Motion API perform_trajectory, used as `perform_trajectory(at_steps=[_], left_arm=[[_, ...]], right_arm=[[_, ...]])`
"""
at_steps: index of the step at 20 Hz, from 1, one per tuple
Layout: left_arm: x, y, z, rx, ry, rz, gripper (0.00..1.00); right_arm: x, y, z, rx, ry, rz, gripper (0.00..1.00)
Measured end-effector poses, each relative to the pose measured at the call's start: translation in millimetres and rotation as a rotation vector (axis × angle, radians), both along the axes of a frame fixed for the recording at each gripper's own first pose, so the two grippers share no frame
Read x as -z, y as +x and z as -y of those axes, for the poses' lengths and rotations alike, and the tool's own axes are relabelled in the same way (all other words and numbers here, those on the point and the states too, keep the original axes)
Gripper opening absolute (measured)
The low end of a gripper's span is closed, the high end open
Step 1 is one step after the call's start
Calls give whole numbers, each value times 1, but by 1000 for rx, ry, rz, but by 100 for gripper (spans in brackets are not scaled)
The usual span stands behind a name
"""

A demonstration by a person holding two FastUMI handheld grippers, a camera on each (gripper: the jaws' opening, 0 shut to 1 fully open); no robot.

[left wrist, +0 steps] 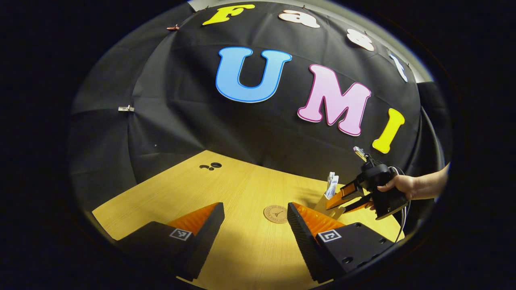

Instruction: Put the toothbrush and toothpaste on the desktop into the cup, then pick up the cup and place it on the coaster on the desktop.

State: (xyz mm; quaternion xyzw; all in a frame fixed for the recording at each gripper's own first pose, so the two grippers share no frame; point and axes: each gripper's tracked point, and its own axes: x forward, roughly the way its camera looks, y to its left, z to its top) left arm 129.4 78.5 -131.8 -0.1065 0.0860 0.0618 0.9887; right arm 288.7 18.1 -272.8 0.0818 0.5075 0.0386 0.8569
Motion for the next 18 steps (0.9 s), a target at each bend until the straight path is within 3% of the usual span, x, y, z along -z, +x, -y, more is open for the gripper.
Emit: perform_trajectory(at_steps=[5,9,10,11,12,15,16,17,18], left_arm=[[18,-5,4,32,18,-78,98],[18,-4,8,24,-52,-89,97],[18,-3,11,24,-70,-86,98],[16,-3,12,25,-78,-83,98],[15,-3,14,32,-80,-83,98],[15,-3,18,51,-85,-91,98],[16,-3,18,51,-83,-93,98],[16,-3,19,53,-81,-96,98],[17,-3,19,53,-78,-100,98]], right_arm=[[31,5,-2,3,-16,-84,98],[46,8,-1,13,-41,-113,98],[48,8,-2,14,-44,-117,96],[51,6,-1,8,-53,-126,86],[52,5,0,1,-61,-129,94],[53,4,-1,10,-47,-144,74],[53,4,0,11,-50,-145,72],[54,3,-1,9,-49,-150,81],[56,1,-5,6,-44,-158,74]])
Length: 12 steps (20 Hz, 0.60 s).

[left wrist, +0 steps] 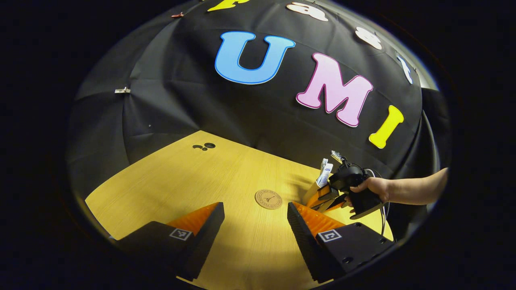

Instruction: Put the toothbrush and toothpaste on the desktop into the cup, then pick up the cup and place it on the coaster on the desktop.

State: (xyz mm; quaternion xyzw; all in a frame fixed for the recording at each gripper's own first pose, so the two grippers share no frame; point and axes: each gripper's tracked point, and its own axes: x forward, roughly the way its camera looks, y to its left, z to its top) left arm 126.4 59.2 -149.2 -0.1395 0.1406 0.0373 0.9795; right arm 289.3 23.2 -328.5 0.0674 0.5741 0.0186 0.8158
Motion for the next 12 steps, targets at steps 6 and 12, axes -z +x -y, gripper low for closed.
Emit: perform_trajectory(at_steps=[6,12], left_arm=[[1,0,7,16,19,-13,98],[5,-2,8,30,39,-23,98]], right_arm=[[0,-1,2,-37,-62,12,43],[-3,-2,8,-84,-116,41,27]])
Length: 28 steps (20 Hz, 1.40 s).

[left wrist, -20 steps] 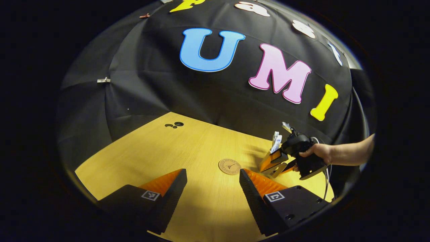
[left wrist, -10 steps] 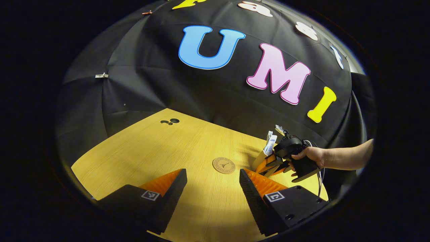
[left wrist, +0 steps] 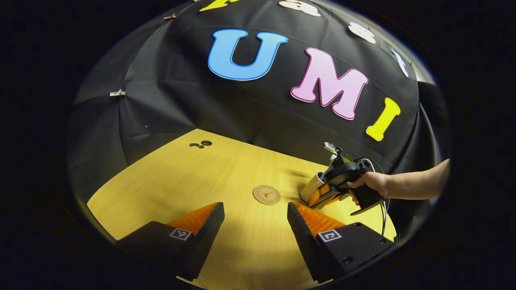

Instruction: Put the toothbrush and toothpaste on the desktop into the cup, then pick up the cup and place it on the coaster on the desktop.

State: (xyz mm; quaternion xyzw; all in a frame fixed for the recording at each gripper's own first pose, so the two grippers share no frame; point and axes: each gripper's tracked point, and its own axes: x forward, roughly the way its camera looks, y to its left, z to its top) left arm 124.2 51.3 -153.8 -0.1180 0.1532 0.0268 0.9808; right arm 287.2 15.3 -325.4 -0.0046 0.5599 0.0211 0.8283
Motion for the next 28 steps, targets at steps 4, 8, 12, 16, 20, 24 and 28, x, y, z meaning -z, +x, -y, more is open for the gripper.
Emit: perform_trajectory(at_steps=[4,8,12,16,20,24,28], left_arm=[[2,-2,-1,3,15,-6,98],[7,-9,-3,-1,8,-15,98],[11,-15,-6,-6,9,-21,98],[15,-18,-11,-9,31,-22,98],[26,-26,-16,-19,44,-42,97],[33,-39,-20,-32,26,-51,98],[38,-52,-30,-54,17,-60,98]], right_arm=[[0,1,1,-12,-23,20,33],[-11,6,-1,-12,-23,61,33],[-23,7,-11,-23,-16,74,33],[-33,10,-36,-67,-13,82,33],[-40,10,-74,-127,-7,87,33],[-35,7,-107,-185,-15,74,33],[-22,-4,-132,-250,-42,53,33]])
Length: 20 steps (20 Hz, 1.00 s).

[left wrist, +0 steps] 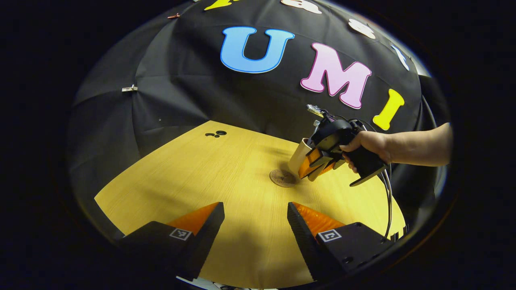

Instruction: Put the toothbrush and toothpaste on the desktop into the cup, then pick up the cup and place it on the coaster on the desktop.

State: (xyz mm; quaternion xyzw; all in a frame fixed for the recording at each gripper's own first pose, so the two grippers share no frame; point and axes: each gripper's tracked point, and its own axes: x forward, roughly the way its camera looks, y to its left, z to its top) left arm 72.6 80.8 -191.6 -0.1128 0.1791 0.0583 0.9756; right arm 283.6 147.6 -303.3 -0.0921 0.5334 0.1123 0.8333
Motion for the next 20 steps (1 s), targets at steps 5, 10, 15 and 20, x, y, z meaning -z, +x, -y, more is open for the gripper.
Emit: perform_trajectory(at_steps=[5,10,15,20], left_arm=[[2,-13,-14,-27,0,-9,98],[6,-23,-26,-50,2,-21,98],[6,-33,-33,-58,17,-31,98],[4,-42,-32,-47,51,-42,98]], right_arm=[[15,-2,-12,-28,-39,-19,33],[31,-6,-17,-54,-96,-41,33],[29,-8,-18,-64,-120,-50,39],[23,-9,-22,-53,-100,-45,40]])
